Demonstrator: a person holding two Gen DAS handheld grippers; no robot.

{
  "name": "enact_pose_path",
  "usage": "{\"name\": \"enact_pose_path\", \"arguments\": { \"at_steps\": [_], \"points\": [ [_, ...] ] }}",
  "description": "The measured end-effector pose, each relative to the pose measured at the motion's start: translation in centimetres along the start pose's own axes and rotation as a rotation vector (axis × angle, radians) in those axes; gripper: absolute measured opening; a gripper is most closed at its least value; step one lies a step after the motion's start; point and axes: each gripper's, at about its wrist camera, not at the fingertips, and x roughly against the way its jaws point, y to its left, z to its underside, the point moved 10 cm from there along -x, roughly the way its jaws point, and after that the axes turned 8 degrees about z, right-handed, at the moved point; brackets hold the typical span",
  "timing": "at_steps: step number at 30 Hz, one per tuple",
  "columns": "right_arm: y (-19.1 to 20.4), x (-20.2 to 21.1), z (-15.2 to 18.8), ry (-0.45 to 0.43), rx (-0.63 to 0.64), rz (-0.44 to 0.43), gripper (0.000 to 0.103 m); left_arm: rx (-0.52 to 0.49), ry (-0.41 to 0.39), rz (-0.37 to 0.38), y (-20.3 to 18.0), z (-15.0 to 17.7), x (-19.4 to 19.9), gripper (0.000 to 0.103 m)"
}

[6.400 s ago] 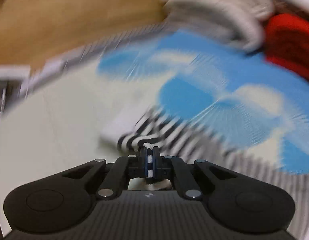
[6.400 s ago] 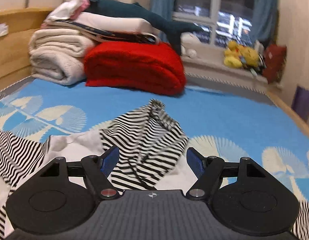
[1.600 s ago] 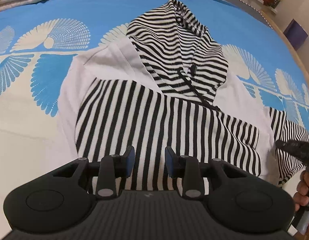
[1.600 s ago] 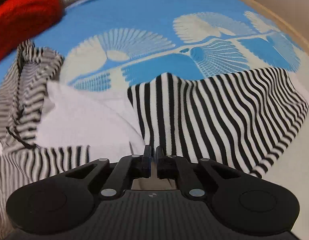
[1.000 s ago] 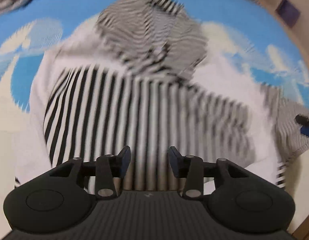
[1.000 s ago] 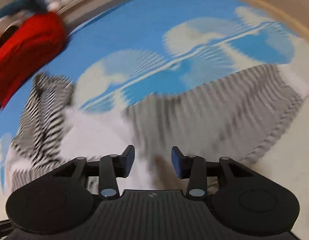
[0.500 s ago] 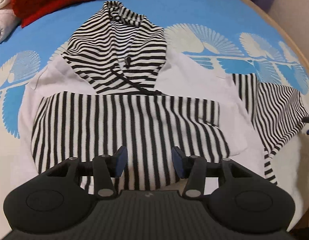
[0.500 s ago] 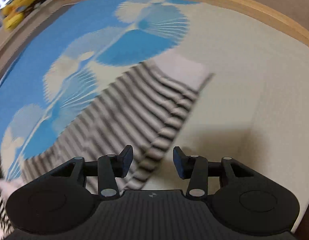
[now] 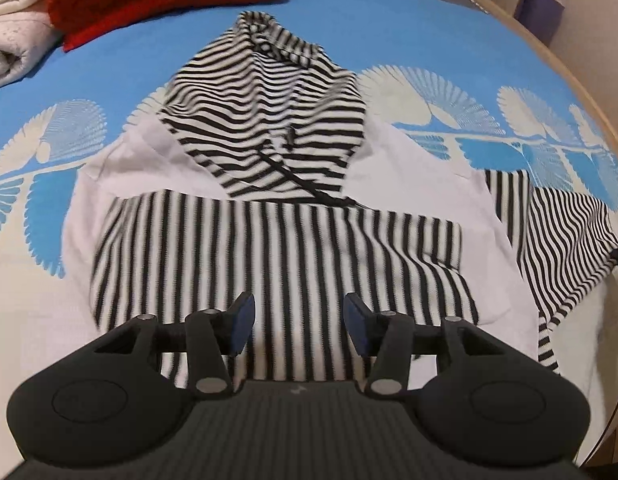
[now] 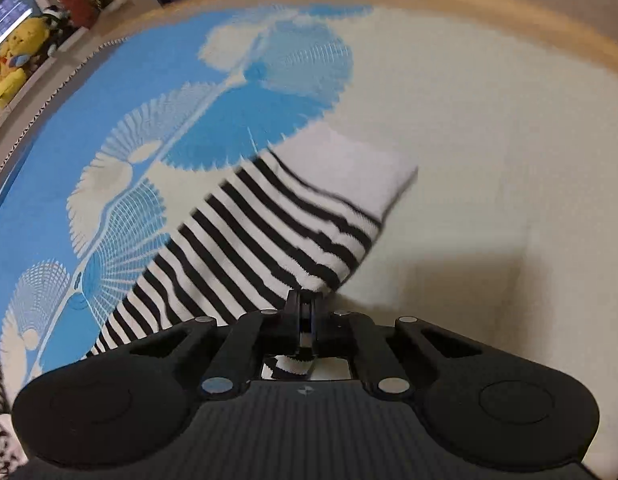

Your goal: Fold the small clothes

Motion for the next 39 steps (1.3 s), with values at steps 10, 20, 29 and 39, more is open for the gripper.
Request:
{"name": "enact_pose_path", "arguments": {
  "at_steps": [10, 20, 29, 39],
  "points": [
    [22.0, 22.0, 12.9, -0.498, 0.733, -0.588, 0.003, 0.251, -0.105, -0.070, 10.8, -2.0, 4.7, 0.054],
    [25.1, 24.1, 32.7, 0.046, 1.255, -0.884, 0.024, 0.429, -0.087, -0.021, 17.0, -1.3, 5.5, 0.054],
    [23.9, 23.3, 20.2, 0.075, 0.770, -0.584, 0.047, 0.509, -0.019, 0.069, 15.8, 0.1, 2.5, 0.053],
    [24.1, 17.8, 20.8, 0.162, 0.730, -0.497, 0.046, 0.479, -0.051, 0.098, 11.4, -2.1, -1.5, 0.054]
  ]
}}
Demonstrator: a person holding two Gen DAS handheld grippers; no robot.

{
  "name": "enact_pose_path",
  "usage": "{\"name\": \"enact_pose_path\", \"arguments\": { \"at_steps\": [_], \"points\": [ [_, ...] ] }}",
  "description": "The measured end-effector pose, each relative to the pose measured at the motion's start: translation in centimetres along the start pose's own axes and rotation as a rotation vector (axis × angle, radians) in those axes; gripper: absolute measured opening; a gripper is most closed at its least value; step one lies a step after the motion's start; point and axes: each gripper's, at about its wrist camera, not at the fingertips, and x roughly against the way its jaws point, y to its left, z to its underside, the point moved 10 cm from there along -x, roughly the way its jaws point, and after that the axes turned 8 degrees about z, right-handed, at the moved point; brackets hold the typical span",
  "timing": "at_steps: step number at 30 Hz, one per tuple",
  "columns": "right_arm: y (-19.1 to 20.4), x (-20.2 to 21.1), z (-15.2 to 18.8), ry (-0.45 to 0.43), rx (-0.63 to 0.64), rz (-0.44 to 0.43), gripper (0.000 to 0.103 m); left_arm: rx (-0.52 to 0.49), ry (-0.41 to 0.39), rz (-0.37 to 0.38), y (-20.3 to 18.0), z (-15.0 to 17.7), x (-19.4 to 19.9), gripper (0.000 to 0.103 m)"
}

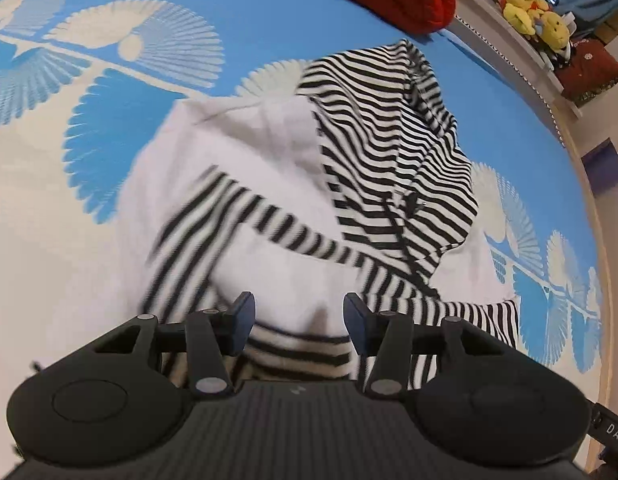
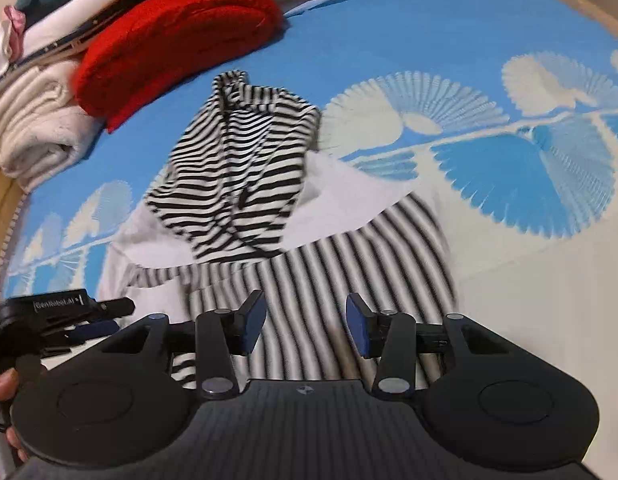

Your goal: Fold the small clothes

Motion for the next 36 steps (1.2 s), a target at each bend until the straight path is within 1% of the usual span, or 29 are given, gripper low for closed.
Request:
{"name": "enact_pose_path", "arguments": {
  "at_steps": [1, 2, 3, 4, 6, 7, 8, 10, 11, 12, 14, 16, 18, 19, 20, 21, 22, 23, 24, 25, 27, 29, 30, 33, 34, 36],
  "points": [
    [-0.7, -0.2, -0.1, 0.007, -0.007, 0.018, 0.046, -0.011, -0.006, -0.007, -0.6, 0.0, -0.6, 0.056],
    [-1.5, -0.3, -0.2, 0.014, -0.026, 0.032, 0.046, -0.024, -0.013, -0.018, -1.1, 0.0, -1.2, 0.061],
    [-2.1, -0.4, -0.3, 0.023, -0.049, 0.038, 0.046, -0.037, -0.016, -0.029, -1.6, 0.0, -1.7, 0.068],
    [-2.6, -0.6, -0.3, 0.031, -0.063, 0.035, 0.046, -0.051, -0.020, -0.044, -2.0, 0.1, -2.2, 0.071],
    [-3.1, -0.7, -0.6, 0.033, -0.072, 0.029, 0.046, -0.090, -0.027, -0.076, -2.7, 0.4, -3.4, 0.072],
    [-3.2, -0.7, -0.7, 0.030, -0.067, 0.030, 0.046, -0.116, -0.025, -0.112, -2.7, 0.7, -4.2, 0.072],
    [-3.3, -0.8, -0.8, 0.027, -0.063, 0.033, 0.047, -0.137, -0.020, -0.146, -2.5, 1.0, -4.7, 0.070],
    [-3.5, -1.0, -0.9, 0.023, -0.060, 0.036, 0.047, -0.186, -0.016, -0.223, -2.0, 1.4, -5.1, 0.039],
    [-3.6, -1.1, -1.0, 0.024, -0.060, 0.039, 0.047, -0.205, -0.024, -0.251, -1.8, 1.4, -4.7, 0.008],
    [-3.7, -1.3, -1.0, 0.027, -0.063, 0.043, 0.047, -0.204, -0.041, -0.256, -1.7, 1.2, -3.8, 0.007],
    [-3.9, -1.4, -0.8, 0.036, -0.074, 0.044, 0.047, -0.145, -0.110, -0.222, -1.8, 0.5, -0.6, 0.007],
    [-3.9, -1.4, -0.7, 0.043, -0.088, 0.040, 0.047, -0.086, -0.189, -0.203, -1.6, 0.2, 3.6, 0.007],
    [-3.7, -1.2, -0.6, 0.045, -0.099, 0.030, 0.047, -0.010, -0.263, -0.198, -0.1, 0.6, 7.2, 0.009],
    [-3.6, -1.2, -0.5, 0.046, -0.103, 0.029, 0.047, 0.041, -0.261, -0.205, 1.1, 0.9, 8.1, 0.009],
    [-3.5, -1.2, -0.3, 0.050, -0.109, 0.028, 0.047, 0.128, -0.238, -0.206, 2.9, 1.5, 8.7, 0.010],
    [-3.4, -1.3, -0.2, 0.055, -0.116, 0.026, 0.047, 0.230, -0.210, -0.185, 4.6, 2.1, 8.9, 0.013],
    [-3.3, -1.4, 0.0, 0.060, -0.121, 0.026, 0.047, 0.321, -0.177, -0.162, 6.2, 2.5, 8.8, 0.017],
    [-3.1, -1.5, 0.3, 0.067, -0.127, 0.025, 0.047, 0.396, -0.146, -0.149, 7.6, 2.8, 8.7, 0.026],
    [-3.0, -1.7, 0.5, 0.075, -0.132, 0.025, 0.047, 0.434, -0.131, -0.143, 8.6, 2.8, 8.5, 0.030],
    [-2.9, -1.8, 0.7, 0.080, -0.135, 0.026, 0.047, 0.452, -0.121, -0.132, 9.4, 2.5, 8.3, 0.031],
    [-2.6, -2.1, 1.1, 0.087, -0.132, 0.028, 0.047, 0.453, -0.079, -0.097, 9.9, 2.3, 7.4, 0.037],
    [-2.3, -2.4, 1.4, 0.094, -0.125, 0.031, 0.047, 0.469, -0.037, -0.039, 10.0, 2.0, 6.0, 0.040],
    [-2.2, -2.5, 1.4, 0.097, -0.124, 0.030, 0.047, 0.464, -0.024, -0.038, 10.1, 1.9, 5.4, 0.040],
    [-2.0, -2.7, 1.5, 0.103, -0.126, 0.030, 0.047, 0.421, 0.011, -0.102, 11.1, 2.0, 3.3, 0.040],
    [-2.1, -2.7, 1.4, 0.102, -0.128, 0.030, 0.047, 0.391, 0.027, -0.106, 11.2, 1.9, 2.5, 0.040],
    [-2.1, -2.8, 1.2, 0.100, -0.131, 0.031, 0.047, 0.286, 0.058, -0.109, 11.1, 1.7, 1.1, 0.040]
  ]
}}
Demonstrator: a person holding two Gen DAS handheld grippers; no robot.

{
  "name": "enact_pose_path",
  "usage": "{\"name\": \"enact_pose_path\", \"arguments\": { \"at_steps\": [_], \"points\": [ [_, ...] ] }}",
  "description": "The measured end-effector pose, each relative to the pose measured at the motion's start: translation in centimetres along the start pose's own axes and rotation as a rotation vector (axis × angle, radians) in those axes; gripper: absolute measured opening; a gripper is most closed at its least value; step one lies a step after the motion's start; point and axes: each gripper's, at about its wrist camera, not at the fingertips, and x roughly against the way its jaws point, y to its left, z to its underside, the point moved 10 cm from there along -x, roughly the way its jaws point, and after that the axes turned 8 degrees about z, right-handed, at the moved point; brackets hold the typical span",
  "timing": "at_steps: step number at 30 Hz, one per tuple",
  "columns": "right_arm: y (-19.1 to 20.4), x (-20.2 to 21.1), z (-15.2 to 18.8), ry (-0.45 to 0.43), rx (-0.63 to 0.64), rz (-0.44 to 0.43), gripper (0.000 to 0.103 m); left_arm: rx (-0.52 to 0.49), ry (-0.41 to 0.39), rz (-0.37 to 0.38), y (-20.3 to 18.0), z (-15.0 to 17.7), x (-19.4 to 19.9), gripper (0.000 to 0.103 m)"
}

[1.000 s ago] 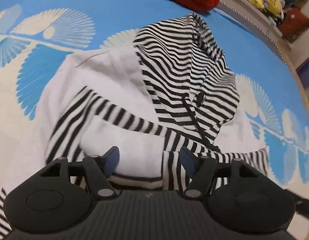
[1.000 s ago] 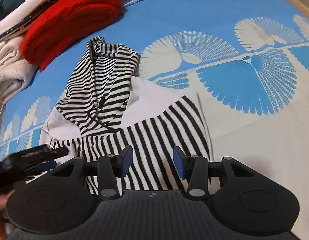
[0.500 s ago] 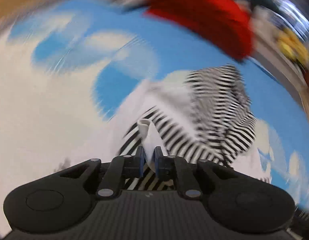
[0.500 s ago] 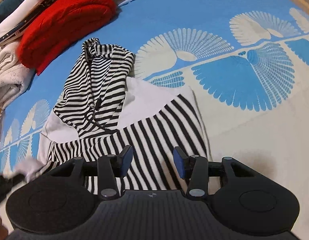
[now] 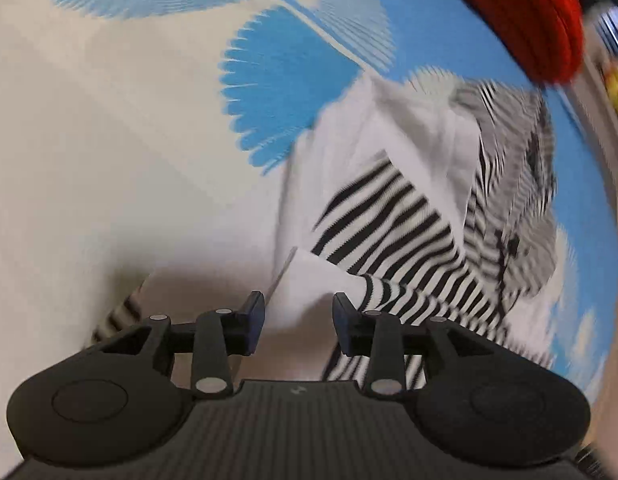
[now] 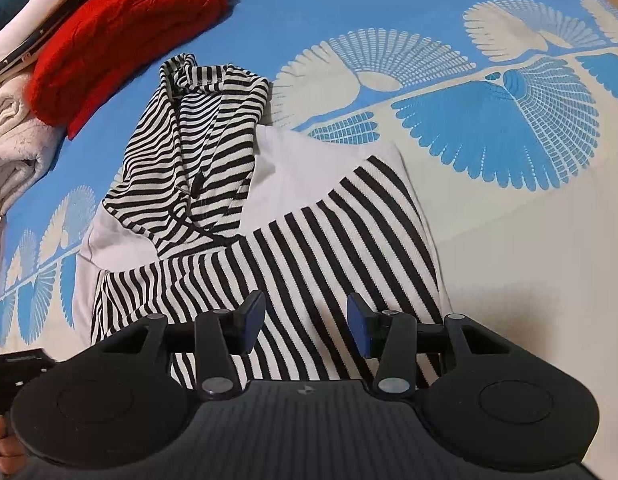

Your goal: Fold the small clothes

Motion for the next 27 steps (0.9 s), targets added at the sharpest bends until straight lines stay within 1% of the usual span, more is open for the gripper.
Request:
{"name": "enact_pose_path", "arguments": {
  "at_steps": [2, 3, 4, 5, 6, 8, 10, 11, 12, 15, 16, 17, 18, 19, 20, 21, 22, 23, 24, 25, 26, 27],
  "points": [
    [-0.1, -0.1, -0.3, -0.004, -0.003, 0.003, 0.047, -0.142, 0.022, -0.029, -0.6, 0.3, -1.0, 0.039],
    [-0.1, -0.1, -0.4, -0.005, -0.005, 0.005, 0.047, -0.217, 0.025, -0.054, -0.9, 0.5, -1.3, 0.023],
    [-0.2, -0.2, -0.5, -0.006, -0.007, 0.007, 0.047, -0.265, 0.016, -0.080, -1.1, 0.6, -1.3, 0.013],
    [-0.3, -0.3, -0.7, -0.006, -0.010, 0.010, 0.047, -0.308, -0.004, -0.091, -1.4, 0.6, -0.8, 0.008],
    [-0.4, -0.4, -0.7, -0.005, -0.012, 0.013, 0.047, -0.342, -0.028, -0.081, -1.8, 0.6, 0.1, 0.007],
    [-0.6, -0.5, -0.8, -0.005, -0.015, 0.016, 0.047, -0.397, -0.125, -0.061, -3.6, -0.1, 2.6, 0.007],
    [-0.6, -0.6, -0.7, -0.004, -0.016, 0.018, 0.047, -0.427, -0.210, -0.042, -4.8, -0.7, 4.7, 0.007],
    [-0.7, -0.7, -0.6, -0.002, -0.018, 0.019, 0.047, -0.425, -0.231, -0.037, -5.0, -1.0, 5.1, 0.007],
    [-0.8, -0.8, -0.4, 0.002, -0.022, 0.018, 0.047, -0.411, -0.223, -0.047, -4.7, -1.1, 4.8, 0.009],
    [-1.3, -1.7, 0.2, 0.032, -0.040, 0.026, 0.047, -0.345, -0.104, -0.106, -2.7, -0.6, 2.2, 0.012],
    [-1.6, -2.1, 0.5, 0.045, -0.052, 0.032, 0.047, -0.337, -0.100, -0.130, -2.2, -0.6, 2.2, 0.012],
    [-1.9, -2.4, 0.8, 0.059, -0.065, 0.039, 0.047, -0.343, -0.116, -0.137, -2.3, -0.6, 2.7, 0.012],
    [-2.3, -2.7, 1.0, 0.072, -0.081, 0.046, 0.047, -0.360, -0.126, -0.120, -2.8, -0.6, 3.1, 0.012],
    [-2.5, -2.9, 1.2, 0.080, -0.095, 0.051, 0.047, -0.381, -0.128, -0.087, -3.6, -0.3, 3.3, 0.014],
    [-2.8, -3.1, 1.3, 0.085, -0.108, 0.054, 0.047, -0.400, -0.123, -0.053, -4.3, 0.0, 3.4, 0.018],
    [-3.0, -3.2, 1.4, 0.088, -0.115, 0.058, 0.047, -0.415, -0.104, -0.023, -4.9, 0.4, 3.0, 0.021],
    [-3.1, -3.3, 1.6, 0.088, -0.114, 0.063, 0.047, -0.422, -0.064, -0.004, -5.0, 1.1, 1.9, 0.023],
    [-3.2, -3.4, 1.7, 0.087, -0.104, 0.071, 0.047, -0.418, -0.013, -0.012, -4.5, 1.8, 0.6, 0.024],
    [-3.2, -3.6, 1.9, 0.086, -0.089, 0.083, 0.048, -0.406, 0.048, -0.046, -3.5, 2.6, -1.0, 0.024],
    [-3.4, -3.9, 1.9, 0.085, -0.075, 0.098, 0.049, -0.394, 0.090, -0.071, -2.4, 3.3, -2.3, 0.022],
    [-3.8, -4.2, 2.1, 0.090, -0.067, 0.119, 0.049, -0.400, 0.071, -0.062, -2.5, 3.3, -2.3, 0.022],
    [-4.2, -4.5, 2.3, 0.100, -0.070, 0.135, 0.049, -0.405, 0.074, -0.072, -2.7, 3.2, -1.9, 0.023]
  ]
}}
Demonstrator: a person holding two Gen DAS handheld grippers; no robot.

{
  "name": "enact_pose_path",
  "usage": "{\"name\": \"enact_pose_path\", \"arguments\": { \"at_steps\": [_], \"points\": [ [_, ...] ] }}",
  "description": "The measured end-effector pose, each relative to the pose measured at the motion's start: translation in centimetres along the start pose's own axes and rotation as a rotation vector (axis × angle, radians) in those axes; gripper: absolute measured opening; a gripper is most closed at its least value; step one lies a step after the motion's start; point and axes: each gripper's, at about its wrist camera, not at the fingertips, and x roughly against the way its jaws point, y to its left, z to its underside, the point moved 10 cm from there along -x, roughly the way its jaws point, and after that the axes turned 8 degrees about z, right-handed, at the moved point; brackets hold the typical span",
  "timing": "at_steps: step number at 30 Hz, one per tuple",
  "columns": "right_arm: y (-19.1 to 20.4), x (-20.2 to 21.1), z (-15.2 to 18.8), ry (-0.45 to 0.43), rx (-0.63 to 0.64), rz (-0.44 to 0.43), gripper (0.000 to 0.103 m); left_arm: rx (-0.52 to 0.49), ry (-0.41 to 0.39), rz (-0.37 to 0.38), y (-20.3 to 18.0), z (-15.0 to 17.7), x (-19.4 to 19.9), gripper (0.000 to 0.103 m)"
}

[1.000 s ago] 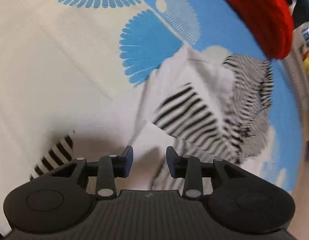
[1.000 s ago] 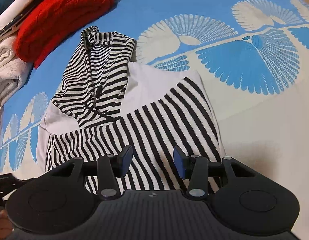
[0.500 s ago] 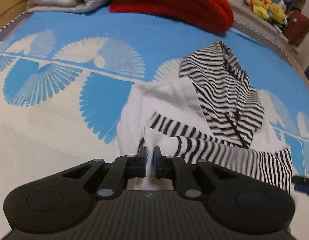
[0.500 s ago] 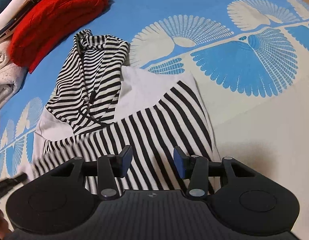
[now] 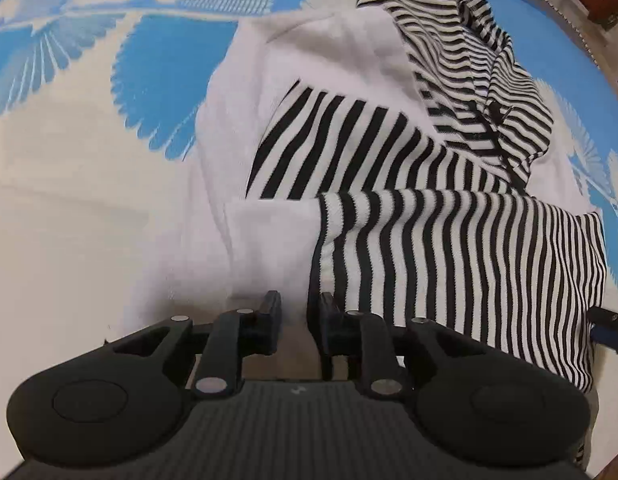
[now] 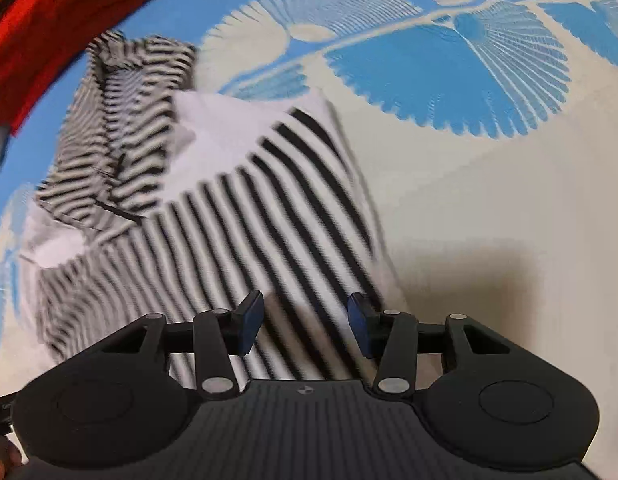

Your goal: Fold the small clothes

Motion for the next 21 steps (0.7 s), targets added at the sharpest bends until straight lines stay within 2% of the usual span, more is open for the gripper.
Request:
{"name": "enact_pose_path", "arguments": {
  "at_steps": [2, 4, 5, 7, 8, 9, 10, 13, 17, 21],
  "points": [
    [-0.5, -0.1, -0.1, 0.008, -0.013, -0.003, 0.049, -0.008, -0.040, 0.001, -0.8, -0.8, 1.7, 0.025],
    [-0.3, 0.5, -0.6, -0.026, 0.008, 0.003, 0.053, -0.049, -0.104, 0.050, -2.1, -1.4, 2.8, 0.036],
    [-0.2, 0.6, -0.8, -0.050, 0.035, 0.008, 0.055, -0.061, -0.088, 0.042, -2.1, -1.2, 2.1, 0.044],
    [-0.5, -0.2, -0.4, -0.011, 0.046, 0.016, 0.058, -0.032, 0.002, -0.030, -0.8, 0.1, -0.5, 0.040],
    [-0.8, -0.7, -0.1, 0.011, 0.037, 0.015, 0.059, -0.040, -0.023, -0.030, -0.9, 0.0, -0.5, 0.042],
    [-0.9, -0.7, 0.0, 0.007, 0.046, 0.032, 0.059, -0.049, -0.016, -0.042, -1.2, -0.1, -0.3, 0.042],
    [-0.9, -0.5, -0.1, -0.007, 0.067, 0.054, 0.059, -0.049, -0.016, -0.049, -1.6, -0.4, 0.3, 0.043],
    [0.0, 1.4, -1.1, -0.092, 0.139, 0.071, 0.059, -0.053, -0.093, -0.015, -3.1, -1.4, 2.4, 0.047],
    [1.3, 4.3, -2.3, -0.206, 0.232, 0.073, 0.061, -0.048, -0.207, -0.066, -4.1, -3.0, 4.5, 0.055],
    [2.2, 5.5, -2.9, -0.263, 0.303, 0.086, 0.064, -0.036, -0.253, -0.068, -4.9, -4.1, 5.9, 0.055]
  ]
}}
